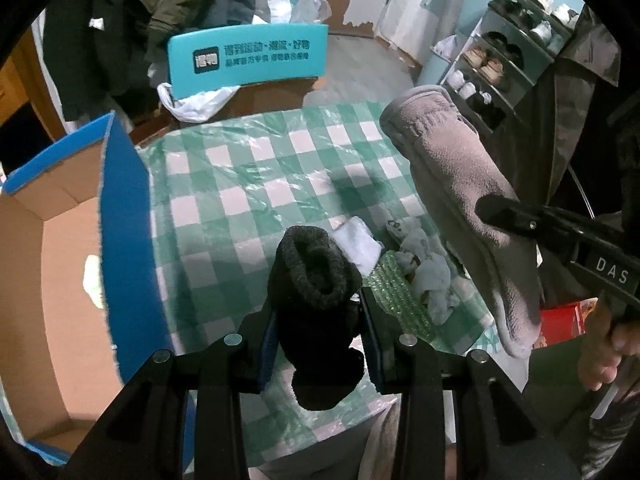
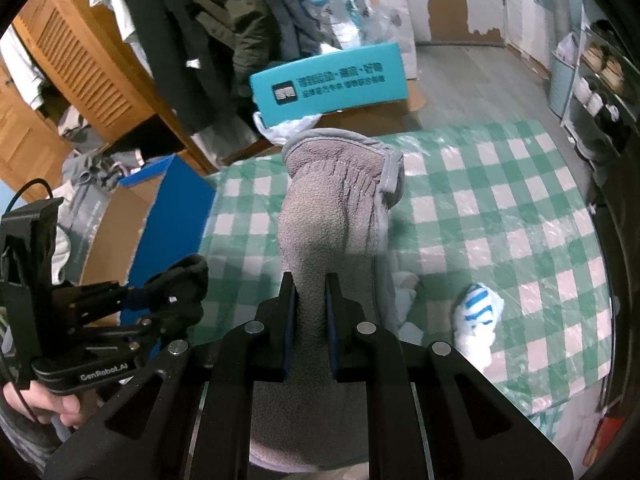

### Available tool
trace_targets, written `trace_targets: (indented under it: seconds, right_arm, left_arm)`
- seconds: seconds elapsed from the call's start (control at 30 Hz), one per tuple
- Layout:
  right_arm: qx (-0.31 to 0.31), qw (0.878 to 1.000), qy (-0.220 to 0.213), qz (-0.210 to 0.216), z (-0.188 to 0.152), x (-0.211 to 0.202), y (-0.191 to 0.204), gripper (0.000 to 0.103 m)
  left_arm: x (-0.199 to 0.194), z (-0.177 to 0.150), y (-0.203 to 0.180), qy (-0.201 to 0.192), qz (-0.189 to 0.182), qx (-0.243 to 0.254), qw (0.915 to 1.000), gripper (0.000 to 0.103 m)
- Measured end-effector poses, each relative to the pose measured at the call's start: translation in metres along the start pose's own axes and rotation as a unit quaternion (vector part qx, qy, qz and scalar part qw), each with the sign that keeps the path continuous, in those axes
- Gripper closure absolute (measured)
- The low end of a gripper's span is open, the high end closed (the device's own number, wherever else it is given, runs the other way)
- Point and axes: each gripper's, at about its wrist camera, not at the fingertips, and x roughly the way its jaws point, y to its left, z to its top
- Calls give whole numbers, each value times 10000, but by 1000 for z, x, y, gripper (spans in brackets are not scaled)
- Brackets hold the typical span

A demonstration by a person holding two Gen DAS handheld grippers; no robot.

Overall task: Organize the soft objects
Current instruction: 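Grasp the black sock with the left tool while the right tool holds the grey sock, then carry the black sock with the left tool and grey sock with the right over the box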

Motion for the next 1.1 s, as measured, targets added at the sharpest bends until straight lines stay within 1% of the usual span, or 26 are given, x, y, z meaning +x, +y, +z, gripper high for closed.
trace_targets:
  seconds: [0.13, 0.6, 1.0, 1.1]
  right_arm:
    - [-95, 9999, -20, 103, 3, -1, 14, 92]
    - [-443, 9985, 13, 319, 14, 8, 66, 92]
    - [-750, 9961, 86, 458, 25, 25, 116, 92]
    - [-805, 9954, 111, 502, 27, 31, 130, 92]
  left_arm:
    - [-13, -2, 7, -78, 93, -11, 9999, 66]
    - [-49, -13, 38, -303, 205, -154, 9992, 66]
    - [-70, -25, 79, -483, 269, -502, 9972, 66]
    - [-76, -27, 88, -555, 336, -558, 9963, 66]
